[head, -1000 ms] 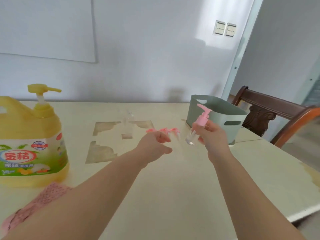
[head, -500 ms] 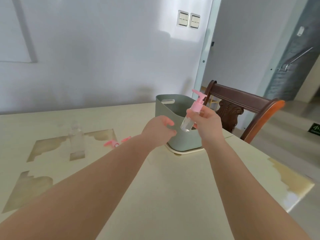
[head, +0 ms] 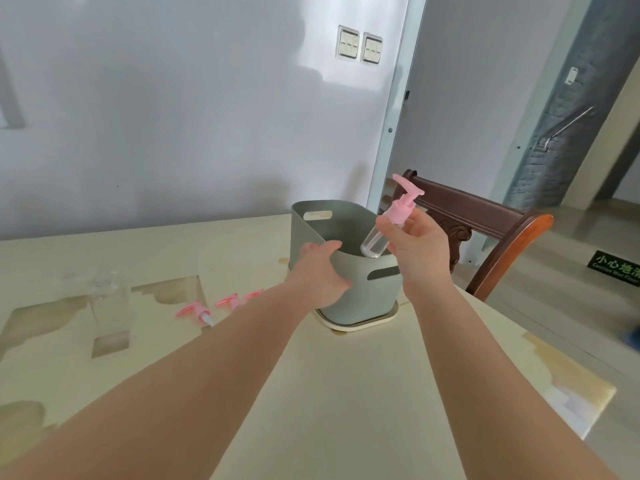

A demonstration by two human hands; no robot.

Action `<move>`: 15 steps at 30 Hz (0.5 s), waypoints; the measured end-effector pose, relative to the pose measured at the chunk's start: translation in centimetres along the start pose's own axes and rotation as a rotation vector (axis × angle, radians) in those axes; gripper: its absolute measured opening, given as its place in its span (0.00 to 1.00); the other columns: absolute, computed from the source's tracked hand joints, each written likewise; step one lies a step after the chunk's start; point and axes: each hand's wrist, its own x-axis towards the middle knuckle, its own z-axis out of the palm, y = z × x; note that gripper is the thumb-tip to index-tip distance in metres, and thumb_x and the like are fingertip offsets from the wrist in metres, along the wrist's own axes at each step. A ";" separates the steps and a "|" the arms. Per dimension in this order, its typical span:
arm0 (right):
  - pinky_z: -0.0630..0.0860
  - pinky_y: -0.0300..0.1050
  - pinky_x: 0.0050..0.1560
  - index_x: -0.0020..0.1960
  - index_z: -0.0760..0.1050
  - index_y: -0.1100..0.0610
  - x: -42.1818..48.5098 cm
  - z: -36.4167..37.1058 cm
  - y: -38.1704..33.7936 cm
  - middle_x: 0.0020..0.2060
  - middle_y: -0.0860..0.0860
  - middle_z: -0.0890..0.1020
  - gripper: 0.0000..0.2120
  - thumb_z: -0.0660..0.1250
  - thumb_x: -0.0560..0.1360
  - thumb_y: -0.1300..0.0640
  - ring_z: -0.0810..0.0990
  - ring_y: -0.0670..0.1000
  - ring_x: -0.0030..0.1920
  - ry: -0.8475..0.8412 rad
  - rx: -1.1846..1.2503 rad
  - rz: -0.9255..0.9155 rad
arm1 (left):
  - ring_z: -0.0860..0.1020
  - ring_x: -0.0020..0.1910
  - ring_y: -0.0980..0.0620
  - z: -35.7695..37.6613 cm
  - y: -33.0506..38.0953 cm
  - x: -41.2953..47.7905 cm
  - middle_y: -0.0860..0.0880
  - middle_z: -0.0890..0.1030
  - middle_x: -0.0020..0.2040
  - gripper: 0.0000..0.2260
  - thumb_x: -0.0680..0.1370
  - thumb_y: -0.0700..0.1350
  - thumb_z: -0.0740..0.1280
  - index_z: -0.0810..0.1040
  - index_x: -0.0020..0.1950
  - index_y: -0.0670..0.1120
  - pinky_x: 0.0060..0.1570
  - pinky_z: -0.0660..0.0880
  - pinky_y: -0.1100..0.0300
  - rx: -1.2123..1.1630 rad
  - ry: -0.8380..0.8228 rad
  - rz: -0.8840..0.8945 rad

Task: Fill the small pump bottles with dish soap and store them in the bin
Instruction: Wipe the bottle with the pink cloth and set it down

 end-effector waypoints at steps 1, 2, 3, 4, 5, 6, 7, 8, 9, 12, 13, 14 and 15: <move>0.75 0.31 0.26 0.46 0.77 0.47 -0.1 0.2 0.2 0.41 0.47 0.80 0.07 0.71 0.75 0.58 0.79 0.44 0.39 -0.007 -0.004 -0.003 | 0.72 0.61 0.46 0.0 -0.4 0.1 0.48 0.59 0.70 0.31 0.74 0.44 0.67 0.59 0.74 0.56 0.58 0.74 0.50 -0.029 0.017 -0.014; 0.78 0.34 0.31 0.46 0.77 0.46 -0.2 0.5 0.6 0.41 0.47 0.81 0.06 0.71 0.74 0.57 0.80 0.46 0.40 -0.028 -0.015 -0.003 | 0.74 0.59 0.46 0.0 -0.9 0.1 0.48 0.62 0.69 0.30 0.74 0.44 0.67 0.60 0.73 0.56 0.56 0.75 0.50 -0.063 0.042 -0.029; 0.78 0.38 0.37 0.46 0.78 0.47 -0.4 1.0 0.9 0.41 0.48 0.82 0.06 0.72 0.74 0.57 0.81 0.48 0.42 -0.057 -0.023 0.003 | 0.75 0.57 0.46 0.0 -1.5 0.1 0.48 0.64 0.68 0.30 0.73 0.43 0.66 0.60 0.73 0.56 0.53 0.76 0.51 -0.091 0.072 -0.040; 0.78 0.41 0.42 0.47 0.79 0.49 -0.5 1.5 1.4 0.42 0.48 0.82 0.05 0.72 0.74 0.58 0.81 0.48 0.43 -0.096 -0.034 0.009 | 0.75 0.57 0.47 0.0 -2.0 0.1 0.48 0.66 0.67 0.30 0.73 0.42 0.66 0.61 0.73 0.55 0.51 0.76 0.54 -0.110 0.100 -0.048; 0.77 0.43 0.45 0.48 0.79 0.49 -0.7 2.1 2.0 0.43 0.48 0.83 0.06 0.72 0.73 0.58 0.81 0.48 0.44 -0.140 -0.043 0.023 | 0.74 0.56 0.48 -0.1 -2.7 -0.1 0.48 0.66 0.67 0.30 0.73 0.40 0.66 0.61 0.72 0.54 0.49 0.75 0.56 -0.117 0.123 -0.063; 0.77 0.45 0.49 0.48 0.79 0.49 -0.9 2.7 2.8 0.44 0.49 0.83 0.07 0.72 0.73 0.59 0.81 0.49 0.45 -0.179 -0.066 0.035 | 0.74 0.55 0.50 -0.1 -3.4 -0.3 0.49 0.66 0.67 0.29 0.73 0.40 0.66 0.62 0.72 0.54 0.47 0.74 0.58 -0.119 0.136 -0.077; 0.78 0.48 0.52 0.48 0.79 0.48 -1.1 3.2 3.5 0.45 0.50 0.84 0.08 0.72 0.73 0.59 0.81 0.51 0.46 -0.217 -0.104 0.045 | 0.74 0.54 0.50 -0.2 -4.0 -0.6 0.49 0.67 0.66 0.28 0.73 0.39 0.66 0.64 0.71 0.53 0.47 0.74 0.58 -0.119 0.143 -0.096; 0.78 0.52 0.54 0.48 0.79 0.49 -1.3 3.7 4.3 0.46 0.51 0.84 0.08 0.72 0.73 0.59 0.82 0.54 0.47 -0.257 -0.163 0.052 | 0.75 0.54 0.50 -0.3 -4.6 -0.8 0.49 0.68 0.66 0.27 0.73 0.40 0.68 0.66 0.70 0.52 0.48 0.75 0.57 -0.123 0.143 -0.119; 0.77 0.54 0.55 0.49 0.79 0.51 -1.5 4.1 5.2 0.46 0.54 0.84 0.07 0.72 0.72 0.59 0.81 0.56 0.48 -0.302 -0.227 0.062 | 0.75 0.55 0.50 -0.3 -5.2 -1.2 0.49 0.69 0.65 0.26 0.72 0.40 0.69 0.67 0.68 0.52 0.51 0.75 0.55 -0.127 0.132 -0.149; 0.77 0.51 0.51 0.51 0.78 0.58 -2.1 4.7 7.8 0.46 0.56 0.83 0.08 0.71 0.72 0.60 0.79 0.53 0.44 -0.376 -0.371 0.123 | 0.76 0.56 0.51 -0.3 -6.8 -2.0 0.50 0.72 0.64 0.27 0.68 0.44 0.71 0.70 0.65 0.52 0.57 0.73 0.53 -0.100 0.075 -0.227; 0.76 0.47 0.47 0.52 0.78 0.58 -2.3 4.8 8.6 0.46 0.55 0.83 0.09 0.71 0.72 0.61 0.78 0.52 0.43 -0.383 -0.385 0.154 | 0.76 0.57 0.51 -0.2 -7.3 -2.3 0.50 0.72 0.64 0.27 0.69 0.43 0.71 0.70 0.66 0.52 0.56 0.73 0.55 -0.102 0.049 -0.242; 0.74 0.44 0.43 0.52 0.77 0.58 -2.6 4.8 9.2 0.44 0.54 0.83 0.09 0.71 0.72 0.62 0.78 0.51 0.42 -0.387 -0.386 0.182 | 0.75 0.57 0.51 0.0 -7.7 -2.6 0.50 0.72 0.65 0.26 0.70 0.41 0.71 0.69 0.67 0.51 0.54 0.73 0.58 -0.106 0.025 -0.251; 0.72 0.40 0.39 0.53 0.77 0.58 -2.8 4.9 9.7 0.43 0.52 0.82 0.10 0.71 0.72 0.62 0.77 0.50 0.41 -0.390 -0.382 0.201 | 0.75 0.57 0.52 0.1 -8.1 -2.9 0.50 0.71 0.65 0.26 0.71 0.39 0.70 0.69 0.68 0.51 0.53 0.73 0.60 -0.106 0.008 -0.260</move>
